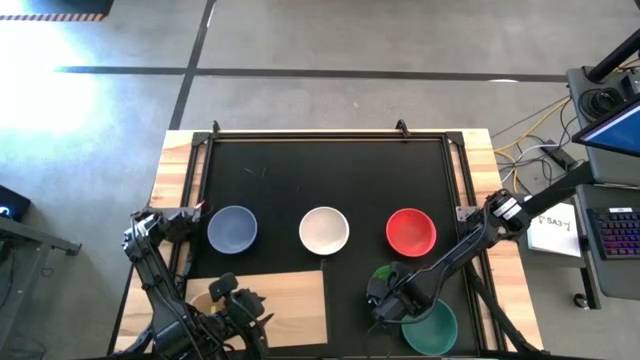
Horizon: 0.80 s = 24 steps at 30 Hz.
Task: Place and stack bowls onto a shelf
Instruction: Stack the green bowl on top of the yellow bowl on the shelf
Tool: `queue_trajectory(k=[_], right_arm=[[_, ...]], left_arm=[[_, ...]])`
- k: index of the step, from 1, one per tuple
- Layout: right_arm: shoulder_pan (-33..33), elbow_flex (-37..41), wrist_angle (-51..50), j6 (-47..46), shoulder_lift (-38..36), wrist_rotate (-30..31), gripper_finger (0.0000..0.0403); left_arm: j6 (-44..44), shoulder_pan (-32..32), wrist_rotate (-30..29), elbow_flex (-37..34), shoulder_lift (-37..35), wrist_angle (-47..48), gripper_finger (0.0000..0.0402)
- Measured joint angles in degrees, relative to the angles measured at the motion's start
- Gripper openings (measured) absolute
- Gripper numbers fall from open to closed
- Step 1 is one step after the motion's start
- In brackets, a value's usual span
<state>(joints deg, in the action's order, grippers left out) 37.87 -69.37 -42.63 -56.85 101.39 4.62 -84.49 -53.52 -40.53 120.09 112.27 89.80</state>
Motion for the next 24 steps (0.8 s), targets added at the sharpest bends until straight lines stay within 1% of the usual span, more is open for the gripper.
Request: queue_trajectory(k=[2,4,7,9,10,14,19,22,24], right_arm=[[0.0,0.8,-0.2,1.1,0.0,0.0,0.0175],[0.0,1.4,0.0,1.9,0.0,-0.1,0.0145],[0.0,2.1,-0.2,3.6,0.0,-2.0,0.0085],[0.0,2.1,0.0,5.7,-0.2,-4.4,0.0039],[0.0,1.9,-0.4,7.4,-0.5,-5.7,0.0024],[0.0,-0.9,-3.3,10.5,-2.8,-9.6,0.0010],[0.0,-6.2,-6.3,15.9,-8.4,-9.2,0.0008],[0.0,-9.7,-5.8,21.7,-12.2,-9.2,0.0008],[0.1,-11.8,-5.0,27.3,-14.8,-9.4,0.0008]], left_arm=[[0.0,0.0,-1.1,-0.4,0.0,0.0,0.0166],[0.1,0.0,-2.1,-0.7,0.0,0.0,0.0166],[1.8,0.1,-2.5,-0.8,0.0,0.0,0.0166],[3.3,0.2,-2.6,-0.9,0.0,-0.2,0.0166],[4.8,0.2,-2.6,-0.9,0.0,-0.2,0.0166],[10.7,0.2,-3.4,-1.0,0.0,-0.7,0.0166],[18.8,0.2,-8.1,-1.0,0.0,-2.1,0.0166],[26.4,0.2,-12.1,-1.0,0.0,-5.2,0.0166],[32.8,0.7,-13.8,-1.2,0.0,-8.6,0.0166]])
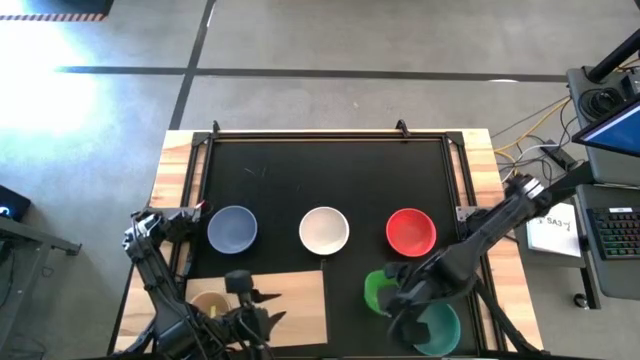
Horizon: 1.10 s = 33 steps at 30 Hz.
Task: Place and stack bowls onto a shelf
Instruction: Stack the green bowl on top of the yellow bowl on the shelf
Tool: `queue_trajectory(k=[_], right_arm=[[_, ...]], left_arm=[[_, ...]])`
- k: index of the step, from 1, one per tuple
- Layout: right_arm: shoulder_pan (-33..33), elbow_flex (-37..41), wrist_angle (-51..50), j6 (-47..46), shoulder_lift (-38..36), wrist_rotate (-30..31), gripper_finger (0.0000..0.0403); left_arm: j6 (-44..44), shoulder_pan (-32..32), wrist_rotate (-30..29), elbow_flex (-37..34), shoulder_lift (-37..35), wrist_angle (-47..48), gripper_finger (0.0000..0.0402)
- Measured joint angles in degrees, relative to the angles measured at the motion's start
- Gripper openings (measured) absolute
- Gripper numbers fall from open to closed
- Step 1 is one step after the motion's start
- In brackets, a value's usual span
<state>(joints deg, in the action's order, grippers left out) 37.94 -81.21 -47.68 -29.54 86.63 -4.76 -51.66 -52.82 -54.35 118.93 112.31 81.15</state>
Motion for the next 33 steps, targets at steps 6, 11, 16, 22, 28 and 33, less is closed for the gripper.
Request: queue_trajectory(k=[6,11,16,22,28,33], right_arm=[[0.5,-3.8,6.3,20.4,-5.3,-7.9,0.0008],[0.5,-4.3,7.8,33.4,-6.5,-20.6,0.0008],[0.4,-4.3,7.7,42.2,-5.8,-28.6,0.0008],[0.4,-4.7,7.7,53.0,-4.7,-31.2,0.0008],[0.4,-4.8,7.7,60.5,-4.8,-31.3,0.0008],[0.3,-4.8,7.7,65.6,-4.3,-31.3,0.0008]], left_arm=[[18.3,3.2,-1.1,-2.8,0.0,-14.8,0.0166],[34.0,6.4,-1.2,-4.3,0.0,-28.4,0.0166],[48.4,10.2,6.9,-5.8,0.0,-44.4,0.0166],[63.5,12.8,17.2,-10.3,0.3,-64.5,0.0166],[69.4,14.3,26.3,-15.7,0.3,-79.7,0.0166],[70.3,16.4,33.3,-19.9,0.3,-90.0,0.0166]])
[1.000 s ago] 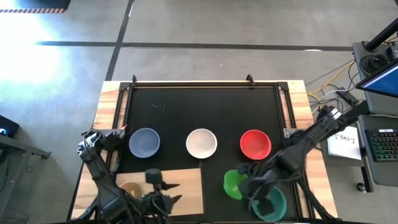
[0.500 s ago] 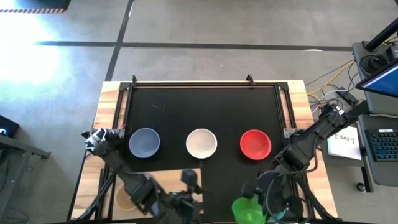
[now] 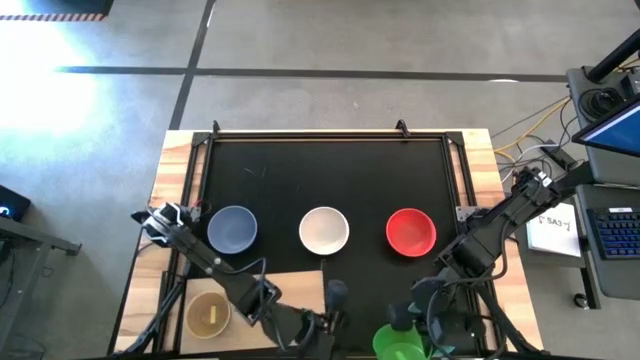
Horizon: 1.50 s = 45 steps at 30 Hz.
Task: Place and stack bowls onto a shelf
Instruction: Stack the green bowl on top of the yellow bowl on the shelf
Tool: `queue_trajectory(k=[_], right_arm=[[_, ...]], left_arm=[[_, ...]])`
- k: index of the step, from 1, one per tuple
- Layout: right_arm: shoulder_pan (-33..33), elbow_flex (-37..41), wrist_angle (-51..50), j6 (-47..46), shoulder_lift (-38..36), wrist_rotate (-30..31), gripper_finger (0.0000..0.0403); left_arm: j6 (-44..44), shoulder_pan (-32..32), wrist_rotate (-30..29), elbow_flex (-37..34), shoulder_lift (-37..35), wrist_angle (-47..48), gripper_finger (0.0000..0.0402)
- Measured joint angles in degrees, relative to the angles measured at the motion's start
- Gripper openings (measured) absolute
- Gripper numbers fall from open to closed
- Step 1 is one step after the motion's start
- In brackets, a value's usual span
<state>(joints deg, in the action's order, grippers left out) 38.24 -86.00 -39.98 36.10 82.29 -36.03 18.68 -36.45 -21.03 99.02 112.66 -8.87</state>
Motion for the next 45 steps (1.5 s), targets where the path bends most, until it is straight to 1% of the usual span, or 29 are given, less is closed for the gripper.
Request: queue_trajectory(k=[4,8,13,19,24,26,28,31,33,36,38,40,45], right_arm=[[-0.4,0.0,0.1,3.2,0.0,0.0,0.0008],[-1.1,0.0,0.1,5.1,0.0,0.0,0.0008],[-1.2,0.0,0.5,9.2,0.3,0.0,0.0008],[-1.3,0.0,2.4,14.1,0.3,0.0,0.0008],[-2.8,0.0,3.6,15.8,1.7,-0.1,0.0008],[-3.7,0.0,4.7,15.7,2.4,-0.6,0.0009],[-4.5,0.0,5.3,15.0,3.0,-0.8,0.0009],[-5.4,0.0,5.5,13.0,3.8,-1.2,0.0009],[-5.5,0.0,6.0,12.3,4.2,-1.4,0.0009],[-5.7,0.0,5.9,11.5,4.2,-3.2,0.0009],[-5.7,0.0,6.4,11.4,4.3,-3.1,0.0009],[-5.7,0.0,6.3,11.4,4.4,-3.3,0.0009],[-5.7,0.0,7.4,10.8,4.9,-3.2,0.0009]], left_arm=[[0.0,1.2,4.4,-2.2,0.0,-5.1,0.0166],[-1.2,2.4,12.8,-3.8,0.0,-9.0,0.0166],[-2.2,3.4,13.9,-3.8,0.0,-9.3,0.0166],[-4.9,4.5,17.6,-3.8,0.0,-9.1,0.0166],[-7.5,4.8,18.0,-3.8,0.4,-9.5,0.0165],[-7.9,4.7,19.3,-3.7,0.6,-9.3,0.0160],[-9.0,4.9,21.7,-3.6,1.1,-8.9,0.0150],[-10.4,5.0,23.3,-3.6,1.3,-8.2,0.0123],[-10.7,5.1,23.8,-3.6,1.3,-7.5,0.0098],[-11.2,5.2,25.5,-3.6,1.3,-6.1,0.0051],[-11.8,5.2,27.2,-3.6,1.3,-5.3,0.0019],[-12.3,5.2,28.1,-3.6,1.3,-4.7,0.0009],[-12.4,5.4,30.1,-3.6,1.3,-4.6,0.0004]])
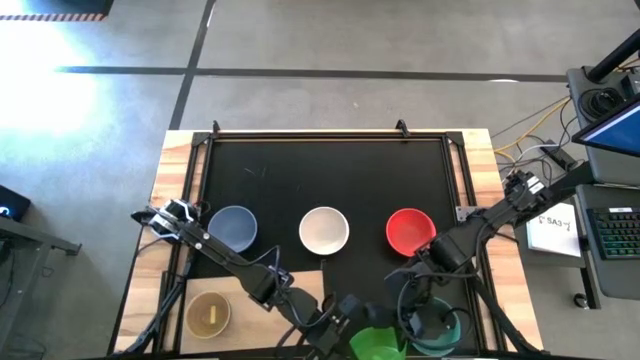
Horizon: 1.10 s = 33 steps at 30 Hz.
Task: Place and stack bowls onto a shelf
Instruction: Stack the green bowl on top of the yellow bowl on the shelf
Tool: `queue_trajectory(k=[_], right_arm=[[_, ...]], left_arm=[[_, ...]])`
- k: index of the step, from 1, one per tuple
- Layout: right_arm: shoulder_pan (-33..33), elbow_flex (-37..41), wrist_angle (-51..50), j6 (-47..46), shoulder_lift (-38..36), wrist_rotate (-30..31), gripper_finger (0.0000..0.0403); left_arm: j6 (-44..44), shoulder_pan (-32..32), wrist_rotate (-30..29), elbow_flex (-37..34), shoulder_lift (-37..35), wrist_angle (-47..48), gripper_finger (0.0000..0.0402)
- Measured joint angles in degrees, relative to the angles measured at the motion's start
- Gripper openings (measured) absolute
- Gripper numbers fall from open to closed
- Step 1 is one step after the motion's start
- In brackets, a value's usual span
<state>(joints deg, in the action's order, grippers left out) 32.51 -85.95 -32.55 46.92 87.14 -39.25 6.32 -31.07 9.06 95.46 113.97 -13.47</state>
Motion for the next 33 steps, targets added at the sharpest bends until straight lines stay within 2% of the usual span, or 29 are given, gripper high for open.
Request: queue_trajectory(k=[6,11,25,31,33], right_arm=[[0.1,0.0,1.1,-1.8,0.1,0.0,0.0011],[0.1,0.0,1.9,-3.5,0.1,-0.2,0.0028],[0.1,0.0,1.9,-5.8,-0.3,0.1,0.0118],[-0.2,-1.5,1.9,-12.6,-0.7,1.0,0.0158],[-0.3,-2.4,1.0,-14.8,-0.8,3.4,0.0171]], left_arm=[[0.0,0.1,1.2,0.0,0.0,0.7,0.0002],[0.8,0.3,1.6,0.0,0.0,1.1,0.0000],[1.0,1.0,3.8,0.0,0.0,1.6,0.0001],[1.6,1.4,3.6,0.0,-0.8,3.3,0.0001],[1.4,1.6,3.2,0.1,-1.2,4.4,0.0001]])
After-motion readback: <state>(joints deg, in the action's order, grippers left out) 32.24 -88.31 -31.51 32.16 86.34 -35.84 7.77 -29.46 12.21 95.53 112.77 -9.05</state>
